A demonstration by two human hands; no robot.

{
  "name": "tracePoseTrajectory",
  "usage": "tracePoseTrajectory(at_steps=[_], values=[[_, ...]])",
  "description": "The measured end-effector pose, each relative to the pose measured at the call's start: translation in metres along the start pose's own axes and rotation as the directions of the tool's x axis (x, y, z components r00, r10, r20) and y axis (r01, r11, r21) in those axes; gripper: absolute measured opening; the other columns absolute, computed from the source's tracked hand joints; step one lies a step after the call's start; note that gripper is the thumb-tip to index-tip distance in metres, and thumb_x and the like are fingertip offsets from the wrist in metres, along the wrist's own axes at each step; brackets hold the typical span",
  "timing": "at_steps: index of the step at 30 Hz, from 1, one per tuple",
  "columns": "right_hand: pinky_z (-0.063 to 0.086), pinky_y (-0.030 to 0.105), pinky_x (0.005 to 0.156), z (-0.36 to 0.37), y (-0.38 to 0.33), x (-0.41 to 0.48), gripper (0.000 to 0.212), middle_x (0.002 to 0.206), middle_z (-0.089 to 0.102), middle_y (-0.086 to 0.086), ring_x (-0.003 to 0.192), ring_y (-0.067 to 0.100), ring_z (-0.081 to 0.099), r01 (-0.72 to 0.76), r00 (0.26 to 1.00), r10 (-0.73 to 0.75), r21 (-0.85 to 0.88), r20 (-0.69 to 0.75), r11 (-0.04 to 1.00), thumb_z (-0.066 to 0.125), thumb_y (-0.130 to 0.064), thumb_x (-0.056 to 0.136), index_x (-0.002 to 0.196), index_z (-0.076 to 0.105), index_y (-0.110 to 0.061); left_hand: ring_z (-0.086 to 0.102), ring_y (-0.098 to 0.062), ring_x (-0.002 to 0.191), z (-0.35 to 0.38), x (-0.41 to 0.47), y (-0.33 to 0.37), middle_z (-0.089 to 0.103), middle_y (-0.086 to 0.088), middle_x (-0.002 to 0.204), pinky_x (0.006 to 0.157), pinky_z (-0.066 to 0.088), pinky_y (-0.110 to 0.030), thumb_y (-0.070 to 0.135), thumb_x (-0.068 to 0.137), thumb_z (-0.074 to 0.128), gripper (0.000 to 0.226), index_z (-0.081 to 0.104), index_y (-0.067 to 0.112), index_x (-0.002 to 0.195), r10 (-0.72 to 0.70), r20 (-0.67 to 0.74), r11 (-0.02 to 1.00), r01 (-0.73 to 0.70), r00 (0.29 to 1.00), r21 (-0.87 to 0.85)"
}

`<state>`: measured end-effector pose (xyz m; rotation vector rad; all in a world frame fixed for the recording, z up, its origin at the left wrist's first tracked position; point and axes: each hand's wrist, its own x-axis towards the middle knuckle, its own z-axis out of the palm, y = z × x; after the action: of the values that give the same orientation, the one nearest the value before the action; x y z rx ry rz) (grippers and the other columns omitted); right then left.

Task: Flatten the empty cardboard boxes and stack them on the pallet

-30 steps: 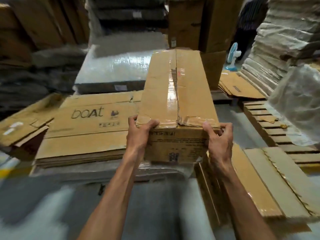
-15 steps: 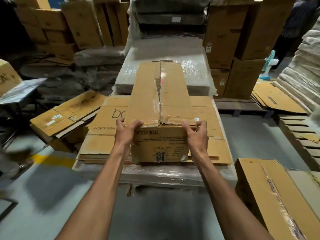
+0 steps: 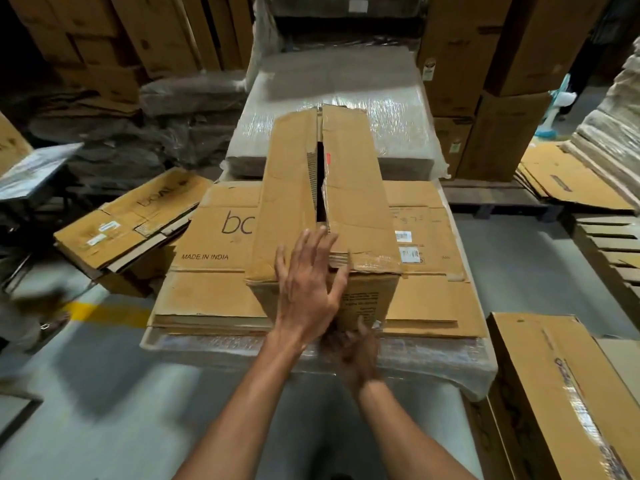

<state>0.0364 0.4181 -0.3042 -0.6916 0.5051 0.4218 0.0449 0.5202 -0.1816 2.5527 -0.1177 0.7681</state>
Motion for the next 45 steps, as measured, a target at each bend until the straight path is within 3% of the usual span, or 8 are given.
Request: tracePoseTrajectory(at_steps=[3, 6, 10, 18, 24, 33, 37, 45], values=[[0.039, 0.060, 0.111, 0.019, 0.006, -0.004, 0.048, 0.126, 0.067, 0.025, 0.120, 0.043, 0.060, 0.095, 0.995, -0.092, 0.143, -0.031, 0.985, 0.042, -0.043, 0.105, 0.128, 0.066, -0.009, 0.019, -0.019, 0.154, 0.007, 0.000, -0.005, 0.021, 0.003, 0.168, 0.123, 0.005, -0.055, 0.062, 0.096, 0.041, 0.069, 0.028, 0.035, 0.158, 0.064, 0.106, 0.994, -0.073, 0.992, 0.083], [0.037, 0.062, 0.113, 0.025, 0.015, -0.002, 0.056, 0.139, 0.059, 0.026, 0.132, 0.045, 0.053, 0.141, 0.979, -0.115, 0.154, -0.165, 0.978, 0.040, -0.047, 0.106, 0.142, 0.056, -0.007, 0.022, -0.024, 0.153, 0.011, 0.001, -0.011, 0.025, -0.003, 0.167, 0.122, 0.012, -0.056, 0.061, 0.093, 0.044, 0.065, 0.036, 0.036, 0.154, 0.090, 0.119, 0.980, -0.109, 0.989, 0.169], [0.057, 0.054, 0.088, 0.028, 0.030, 0.027, 0.061, 0.107, 0.071, 0.020, 0.098, 0.037, 0.069, 0.219, 0.970, -0.181, 0.261, -0.161, 0.940, 0.061, -0.056, 0.094, 0.129, 0.064, -0.007, 0.031, -0.027, 0.149, 0.000, 0.023, -0.010, 0.037, -0.010, 0.161, 0.119, 0.020, -0.055, 0.058, 0.091, 0.049, 0.063, 0.044, 0.032, 0.148, 0.114, 0.079, 0.970, -0.128, 0.990, 0.206], [0.047, 0.057, 0.104, 0.117, 0.012, -0.023, 0.045, 0.116, 0.072, 0.020, 0.112, 0.037, 0.064, 0.299, 0.939, -0.230, 0.279, -0.254, 0.913, 0.058, -0.046, 0.095, 0.126, 0.066, -0.014, 0.051, -0.020, 0.119, -0.051, 0.106, -0.005, 0.058, -0.001, 0.124, 0.106, 0.032, -0.051, 0.062, 0.089, 0.041, 0.054, 0.054, 0.028, 0.129, 0.184, 0.058, 0.961, -0.192, 0.981, 0.201], [0.046, 0.057, 0.104, 0.149, 0.011, -0.024, 0.048, 0.116, 0.076, 0.007, 0.117, 0.033, 0.064, 0.410, 0.905, -0.351, 0.268, -0.242, 0.872, 0.069, -0.041, 0.083, 0.128, 0.064, -0.026, 0.056, -0.023, 0.114, -0.071, 0.149, 0.003, 0.063, -0.004, 0.122, 0.103, 0.036, -0.051, 0.064, 0.089, 0.042, 0.063, 0.053, 0.023, 0.135, 0.225, 0.136, 0.941, -0.251, 0.965, 0.228], [0.046, 0.057, 0.106, 0.151, -0.013, -0.039, 0.050, 0.125, 0.071, 0.013, 0.121, 0.034, 0.062, 0.340, 0.938, -0.343, 0.305, -0.042, 0.890, 0.067, -0.022, 0.089, 0.138, 0.056, -0.020, 0.055, -0.026, 0.113, -0.079, 0.167, 0.011, 0.064, -0.005, 0.115, 0.100, 0.040, -0.050, 0.066, 0.088, 0.048, 0.062, 0.054, 0.022, 0.133, 0.211, 0.159, 0.938, -0.246, 0.964, 0.246], [0.043, 0.058, 0.111, 0.148, -0.019, -0.040, 0.076, 0.132, 0.068, 0.008, 0.126, 0.032, 0.061, 0.369, 0.913, -0.406, 0.326, 0.050, 0.870, 0.083, -0.022, 0.074, 0.143, 0.053, -0.024, 0.059, -0.023, 0.098, -0.075, 0.159, 0.011, 0.065, -0.004, 0.103, 0.094, 0.042, -0.045, 0.064, 0.085, 0.049, 0.060, 0.057, 0.020, 0.126, 0.230, 0.067, 0.941, -0.240, 0.971, 0.240], [0.051, 0.043, 0.072, 0.188, -0.051, -0.070, 0.049, 0.097, 0.075, 0.007, 0.095, 0.026, 0.066, 0.407, 0.913, -0.360, 0.367, -0.192, 0.836, 0.074, -0.004, 0.079, 0.121, 0.052, -0.018, 0.050, -0.015, 0.088, -0.110, 0.171, 0.007, 0.067, 0.001, 0.107, 0.094, 0.041, -0.040, 0.057, 0.081, 0.061, 0.064, 0.055, 0.024, 0.135, 0.096, -0.085, 0.994, -0.092, 0.992, 0.052]])
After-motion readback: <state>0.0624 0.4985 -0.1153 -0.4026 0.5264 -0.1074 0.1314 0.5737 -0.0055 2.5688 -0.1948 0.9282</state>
